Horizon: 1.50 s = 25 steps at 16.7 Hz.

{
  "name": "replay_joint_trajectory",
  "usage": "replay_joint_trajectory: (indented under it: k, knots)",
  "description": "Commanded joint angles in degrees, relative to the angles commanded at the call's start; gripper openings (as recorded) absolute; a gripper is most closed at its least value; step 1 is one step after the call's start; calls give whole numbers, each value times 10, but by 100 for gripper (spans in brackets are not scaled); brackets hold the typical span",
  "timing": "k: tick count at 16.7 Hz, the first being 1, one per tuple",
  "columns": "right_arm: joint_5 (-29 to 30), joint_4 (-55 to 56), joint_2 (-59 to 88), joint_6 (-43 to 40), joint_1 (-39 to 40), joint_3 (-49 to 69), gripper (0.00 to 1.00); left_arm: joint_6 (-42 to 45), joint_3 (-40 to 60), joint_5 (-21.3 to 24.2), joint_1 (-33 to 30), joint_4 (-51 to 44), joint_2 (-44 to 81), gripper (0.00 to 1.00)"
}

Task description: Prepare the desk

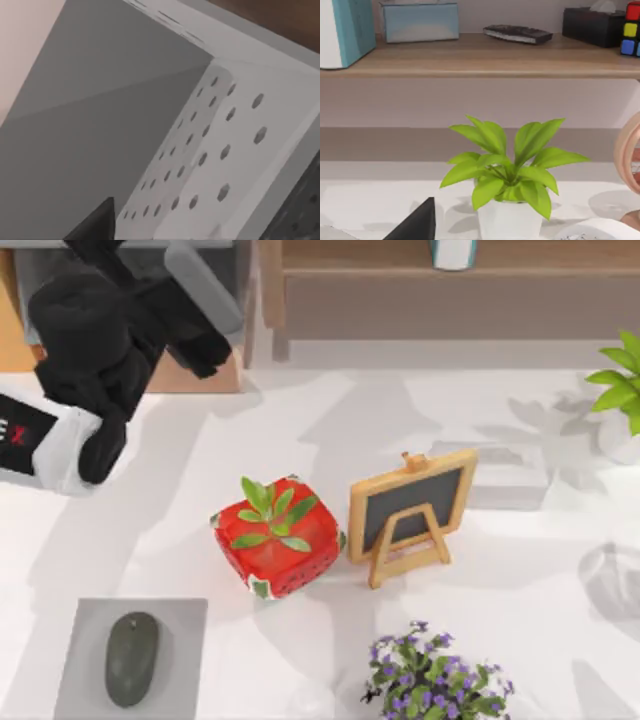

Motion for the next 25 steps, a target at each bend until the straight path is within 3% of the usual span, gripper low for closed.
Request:
replay_joint_trajectory:
  k: [4,7,11,15,19,25]
  knots:
    - [0,0,0,0,0,0,100,-152,69,-109,-158,-72,18,100]
    - [0,0,0,0,0,0,100,-267,173,-191,-238,-131,64,100]
    - [0,0,0,0,0,0,100,-408,344,-294,-296,-208,148,100]
    - [0,0,0,0,0,0,100,-519,507,-374,-315,-273,231,100]
    - [0,0,0,0,0,0,100,-583,606,-422,-315,-312,285,100]
    - [0,0,0,0,0,0,100,-593,621,-429,-314,-318,294,100]
